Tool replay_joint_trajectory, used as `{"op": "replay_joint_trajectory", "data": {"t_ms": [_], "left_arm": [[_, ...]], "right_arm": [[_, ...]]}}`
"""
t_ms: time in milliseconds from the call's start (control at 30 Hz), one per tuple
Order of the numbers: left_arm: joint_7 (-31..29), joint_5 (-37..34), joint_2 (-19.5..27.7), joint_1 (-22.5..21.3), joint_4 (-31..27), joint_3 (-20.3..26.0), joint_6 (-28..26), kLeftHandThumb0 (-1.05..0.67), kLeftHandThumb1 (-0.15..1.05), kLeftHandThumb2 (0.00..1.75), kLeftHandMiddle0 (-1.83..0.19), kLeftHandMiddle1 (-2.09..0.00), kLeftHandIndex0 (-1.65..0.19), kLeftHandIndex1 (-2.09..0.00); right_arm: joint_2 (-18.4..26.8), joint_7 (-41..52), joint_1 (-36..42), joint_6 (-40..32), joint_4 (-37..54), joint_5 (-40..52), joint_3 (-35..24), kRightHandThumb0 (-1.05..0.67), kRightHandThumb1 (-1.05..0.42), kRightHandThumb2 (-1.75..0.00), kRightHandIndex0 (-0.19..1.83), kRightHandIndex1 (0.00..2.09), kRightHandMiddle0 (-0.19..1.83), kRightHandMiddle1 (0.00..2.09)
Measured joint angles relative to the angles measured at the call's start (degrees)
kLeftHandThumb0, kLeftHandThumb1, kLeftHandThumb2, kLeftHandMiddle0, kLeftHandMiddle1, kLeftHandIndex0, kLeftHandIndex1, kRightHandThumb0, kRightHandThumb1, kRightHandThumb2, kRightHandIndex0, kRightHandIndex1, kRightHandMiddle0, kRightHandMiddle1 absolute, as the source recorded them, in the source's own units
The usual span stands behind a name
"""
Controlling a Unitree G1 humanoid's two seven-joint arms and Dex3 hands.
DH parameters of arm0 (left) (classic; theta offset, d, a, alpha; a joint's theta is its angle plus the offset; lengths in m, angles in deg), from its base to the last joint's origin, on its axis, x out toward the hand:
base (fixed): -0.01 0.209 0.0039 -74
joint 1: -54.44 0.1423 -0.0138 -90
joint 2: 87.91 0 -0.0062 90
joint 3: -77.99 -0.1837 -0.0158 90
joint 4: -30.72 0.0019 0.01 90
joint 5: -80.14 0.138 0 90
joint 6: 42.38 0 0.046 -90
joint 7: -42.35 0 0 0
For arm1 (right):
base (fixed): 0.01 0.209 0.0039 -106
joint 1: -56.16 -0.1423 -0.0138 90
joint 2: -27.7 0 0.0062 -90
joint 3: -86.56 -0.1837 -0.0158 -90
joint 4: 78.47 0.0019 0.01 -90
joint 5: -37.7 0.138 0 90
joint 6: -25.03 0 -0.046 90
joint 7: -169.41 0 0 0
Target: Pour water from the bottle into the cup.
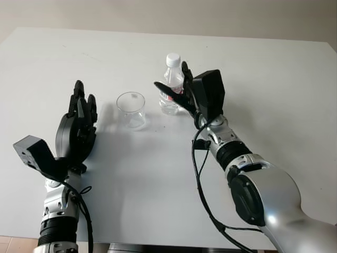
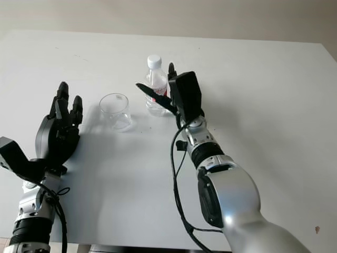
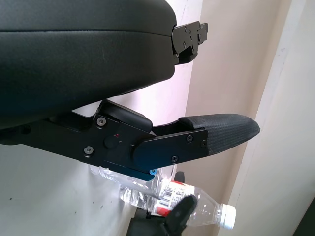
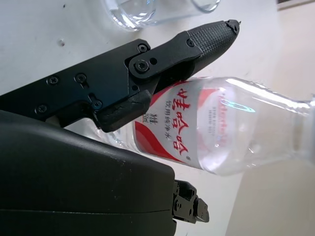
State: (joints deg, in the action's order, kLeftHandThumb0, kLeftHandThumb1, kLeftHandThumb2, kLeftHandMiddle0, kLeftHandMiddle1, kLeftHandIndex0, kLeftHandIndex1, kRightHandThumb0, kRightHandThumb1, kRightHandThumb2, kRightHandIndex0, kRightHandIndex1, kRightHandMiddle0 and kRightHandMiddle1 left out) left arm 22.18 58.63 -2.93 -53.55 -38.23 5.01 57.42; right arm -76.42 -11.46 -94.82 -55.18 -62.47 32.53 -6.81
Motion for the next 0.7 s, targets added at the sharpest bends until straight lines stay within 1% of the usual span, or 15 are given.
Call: {"op": "replay_joint_trajectory", "data": {"t_ms": [167,267,400,467,500,533,567,600,633,700], "left_arm": [[0.7,0.0,0.0,0.5,-0.8,0.0,-0.4,-0.84,1.05,0.6,0.19,-0.02,0.19,0.0],[0.8,0.0,0.0,0.8,-1.2,0.0,-0.4,-0.84,1.05,0.61,0.19,-0.02,0.19,0.0],[0.8,0.0,0.0,0.9,-1.2,0.0,-0.4,-0.84,1.05,0.61,0.19,-0.02,0.19,0.0],[0.8,0.0,0.0,0.9,-1.2,-0.1,-0.4,-0.84,1.05,0.62,0.19,-0.03,0.19,0.0],[0.8,0.0,0.0,0.9,-1.2,-0.1,-0.4,-0.84,1.05,0.62,0.19,-0.03,0.19,0.0],[0.8,0.0,0.0,0.9,-1.2,-0.1,-0.4,-0.84,1.05,0.62,0.19,-0.03,0.19,0.0],[0.8,0.0,0.0,0.9,-1.2,-0.1,-0.3,-0.85,1.05,0.62,0.19,-0.03,0.19,0.0],[0.8,0.0,-0.1,0.9,-1.2,-0.1,-0.3,-0.85,1.05,0.62,0.19,-0.03,0.19,0.0],[0.8,0.0,-0.1,0.9,-1.2,-0.1,-0.3,-0.85,1.05,0.61,0.19,-0.03,0.19,0.0],[0.9,0.1,-0.1,0.9,-1.2,-0.2,-0.3,-0.85,1.05,0.62,0.19,-0.02,0.19,0.0]], "right_arm": [[-1.0,-0.4,0.0,0.0,-0.1,-0.7,0.2,-0.88,-0.91,-0.05,-0.19,0.0,-0.19,0.0],[-1.4,-2.0,0.0,0.7,-0.4,-1.9,1.0,-0.84,-0.88,-0.04,-0.18,0.01,-0.15,0.03],[-1.8,-4.8,0.0,2.3,-0.8,-3.8,2.2,-0.74,-0.85,-0.04,-0.08,0.07,0.01,0.11],[-2.1,-5.2,0.0,3.2,-1.0,-3.8,2.2,-0.67,-0.84,-0.04,0.0,0.1,0.14,0.18],[-2.2,-5.4,0.0,3.8,-1.1,-3.8,2.2,-0.63,-0.83,-0.05,0.1,0.16,0.25,0.28],[-2.3,-5.7,0.0,4.1,-1.1,-3.9,2.2,-0.61,-0.82,-0.05,0.13,0.26,0.22,0.52],[-2.4,-6.2,0.0,4.3,-1.2,-4.0,2.2,-0.59,-0.82,-0.05,0.09,0.53,0.14,0.91],[-2.5,-6.8,0.0,4.3,-1.3,-4.3,2.3,-0.56,-0.82,-0.05,0.0,0.95,0.1,1.22],[-2.6,-7.3,0.0,4.3,-1.4,-4.5,2.4,-0.5,-0.83,-0.06,-0.02,1.39,0.1,1.52],[-2.7,-7.8,0.0,4.3,-1.6,-4.7,2.5,-0.4,-0.87,-0.06,0.04,1.84,0.13,1.9]]}}
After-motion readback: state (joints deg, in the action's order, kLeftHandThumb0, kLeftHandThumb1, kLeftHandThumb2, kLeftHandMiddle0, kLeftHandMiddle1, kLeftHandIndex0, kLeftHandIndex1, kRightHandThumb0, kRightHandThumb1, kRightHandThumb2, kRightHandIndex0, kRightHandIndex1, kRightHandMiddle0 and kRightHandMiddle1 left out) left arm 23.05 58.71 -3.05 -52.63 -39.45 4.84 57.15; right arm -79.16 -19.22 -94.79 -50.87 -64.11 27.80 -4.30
